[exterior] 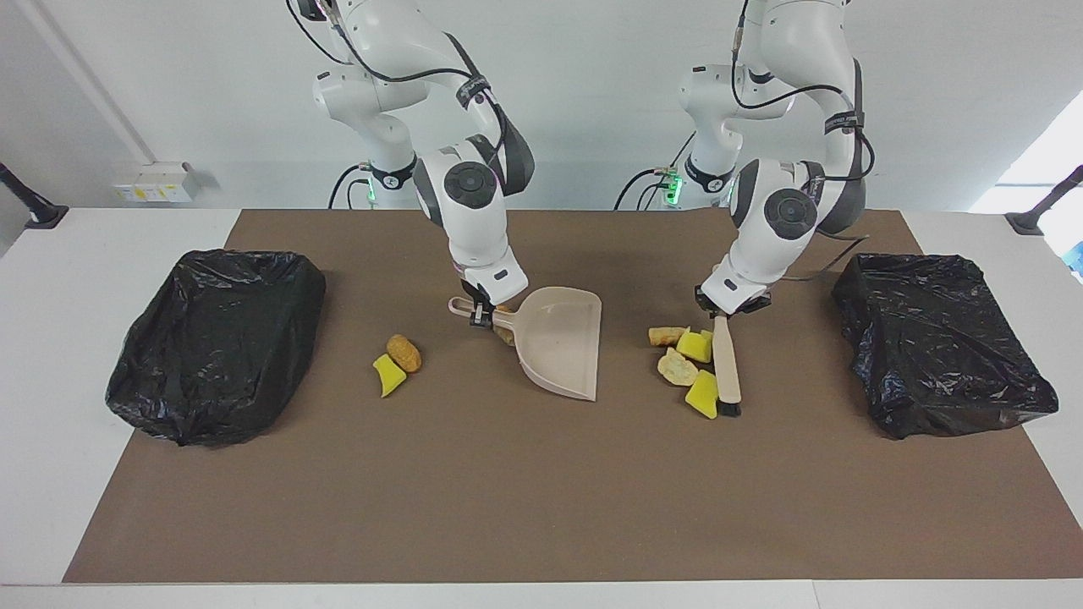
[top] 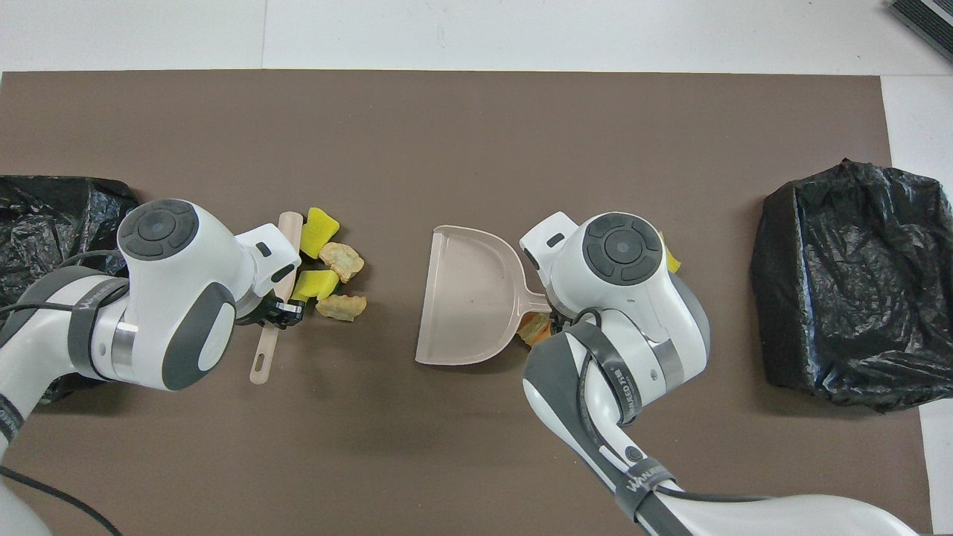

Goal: Sweep and dump trash in bin
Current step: 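Sweep the scraps into the dustpan with the left gripper's brush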

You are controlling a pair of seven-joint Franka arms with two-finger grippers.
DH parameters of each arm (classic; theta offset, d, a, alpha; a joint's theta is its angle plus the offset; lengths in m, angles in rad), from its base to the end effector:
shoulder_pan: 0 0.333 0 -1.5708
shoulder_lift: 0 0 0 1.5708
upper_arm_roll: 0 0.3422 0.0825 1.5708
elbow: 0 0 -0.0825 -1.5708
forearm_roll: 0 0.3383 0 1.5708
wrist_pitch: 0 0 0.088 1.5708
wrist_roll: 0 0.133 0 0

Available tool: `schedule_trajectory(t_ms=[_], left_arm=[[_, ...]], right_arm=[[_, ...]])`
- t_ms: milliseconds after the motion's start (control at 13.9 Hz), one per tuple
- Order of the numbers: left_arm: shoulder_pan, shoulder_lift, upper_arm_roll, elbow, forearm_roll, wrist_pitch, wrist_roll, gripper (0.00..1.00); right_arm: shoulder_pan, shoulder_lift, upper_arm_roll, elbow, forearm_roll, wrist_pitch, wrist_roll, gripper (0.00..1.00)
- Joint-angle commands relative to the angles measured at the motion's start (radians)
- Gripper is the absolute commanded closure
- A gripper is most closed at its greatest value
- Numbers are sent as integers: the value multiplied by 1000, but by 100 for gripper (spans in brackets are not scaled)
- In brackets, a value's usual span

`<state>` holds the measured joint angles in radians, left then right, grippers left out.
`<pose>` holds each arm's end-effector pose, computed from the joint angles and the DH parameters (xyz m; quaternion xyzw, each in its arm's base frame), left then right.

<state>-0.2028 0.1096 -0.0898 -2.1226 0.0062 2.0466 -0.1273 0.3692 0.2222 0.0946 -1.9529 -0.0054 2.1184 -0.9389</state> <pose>0.4781 -0.1428 0.3747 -0.9922 0.0841 0.0909 0.0170 0.5034 0.2487 0.3870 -0.7633 -0.6454 0.0251 0.0145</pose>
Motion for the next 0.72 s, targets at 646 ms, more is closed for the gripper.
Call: schedule_trajectory(t_ms=[646], left_arm=[[-203, -39, 12, -26, -120, -3, -46, 100]], right_arm=[[24, 3, 5, -20, 13, 52, 38, 100]])
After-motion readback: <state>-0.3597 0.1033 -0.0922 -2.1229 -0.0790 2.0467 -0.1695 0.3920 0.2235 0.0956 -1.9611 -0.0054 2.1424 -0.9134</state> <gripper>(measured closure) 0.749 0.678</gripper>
